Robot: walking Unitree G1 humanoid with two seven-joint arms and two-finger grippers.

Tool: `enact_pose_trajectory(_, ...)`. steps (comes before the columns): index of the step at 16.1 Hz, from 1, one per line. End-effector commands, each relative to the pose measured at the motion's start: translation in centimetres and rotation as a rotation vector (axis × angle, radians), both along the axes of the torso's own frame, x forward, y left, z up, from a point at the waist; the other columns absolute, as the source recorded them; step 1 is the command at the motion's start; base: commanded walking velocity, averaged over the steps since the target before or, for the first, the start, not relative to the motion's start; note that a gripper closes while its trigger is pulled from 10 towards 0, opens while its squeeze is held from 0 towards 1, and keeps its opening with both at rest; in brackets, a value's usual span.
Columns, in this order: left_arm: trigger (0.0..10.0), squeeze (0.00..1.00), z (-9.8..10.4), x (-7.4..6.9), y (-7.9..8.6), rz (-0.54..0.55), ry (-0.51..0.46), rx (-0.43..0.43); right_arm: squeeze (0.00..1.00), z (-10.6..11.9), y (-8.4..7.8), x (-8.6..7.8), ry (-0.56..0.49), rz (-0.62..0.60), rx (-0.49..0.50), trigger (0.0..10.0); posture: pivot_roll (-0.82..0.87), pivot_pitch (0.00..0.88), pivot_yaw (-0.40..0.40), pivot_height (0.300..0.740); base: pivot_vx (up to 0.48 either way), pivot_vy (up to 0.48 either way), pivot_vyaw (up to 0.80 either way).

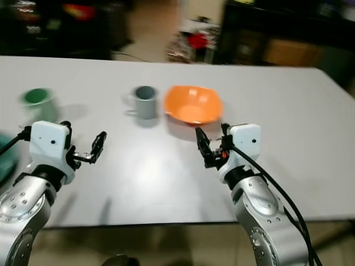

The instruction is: Setting the table

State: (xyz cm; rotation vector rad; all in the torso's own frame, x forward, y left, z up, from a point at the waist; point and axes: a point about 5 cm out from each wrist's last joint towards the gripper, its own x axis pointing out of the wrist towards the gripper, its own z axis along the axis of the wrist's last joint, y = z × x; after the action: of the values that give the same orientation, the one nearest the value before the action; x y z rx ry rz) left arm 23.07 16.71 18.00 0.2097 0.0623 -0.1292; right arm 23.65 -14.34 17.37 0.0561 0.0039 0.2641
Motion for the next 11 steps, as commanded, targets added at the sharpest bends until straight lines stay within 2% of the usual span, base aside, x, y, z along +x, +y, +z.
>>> enact_pose_trajectory(1, 10.0, 0.00, -0.2, 0.2, -0.5, -0.015, 0.024, -0.001, 1.00, -0.1, -0.1, 0.1, -0.013, -0.005, 0.002, 10.0, -0.08, 0.000, 0.019, 0.740, 0.000, 0.000, 0.80)
enact_pose_trajectory(2, 10.0, 0.00, -0.3, 0.2, -0.8, -0.021, 0.038, -0.019, 1.00, -0.1, -0.2, 0.1, -0.028, -0.020, 0.011, 10.0, -0.08, 0.000, 0.021, 0.740, 0.000, 0.000, 0.80)
enact_pose_trajectory(6, 10.0, 0.00, -0.4, 0.2, -1.0, -0.043, 0.059, 0.019, 1.00, -0.2, -0.3, 0.3, -0.023, -0.033, 0.079, 10.0, -0.07, 0.000, 0.020, 0.740, 0.000, 0.000, 0.80)
enact_pose_trajectory(7, 10.0, 0.00, -0.2, 0.2, -1.0, -0.035, 0.047, 0.011, 1.00, -0.3, -0.2, 0.3, -0.017, -0.023, 0.080, 10.0, -0.07, 0.000, 0.018, 0.740, 0.000, 0.000, 0.80)
enact_pose_trajectory(8, 10.0, 0.00, 0.5, 0.3, -1.2, -0.050, -0.022, -0.002, 1.00, -0.3, 0.1, 0.3, -0.019, -0.002, 0.078, 10.0, -0.06, 0.000, 0.011, 0.740, 0.000, 0.000, 0.80)
enact_pose_trajectory(11, 10.0, 0.00, 1.0, 0.8, -0.5, 0.040, -0.071, -0.004, 1.00, -0.2, 0.6, 0.5, -0.046, 0.016, 0.048, 10.0, -0.06, 0.000, 0.001, 0.740, 0.000, 0.000, 0.80)
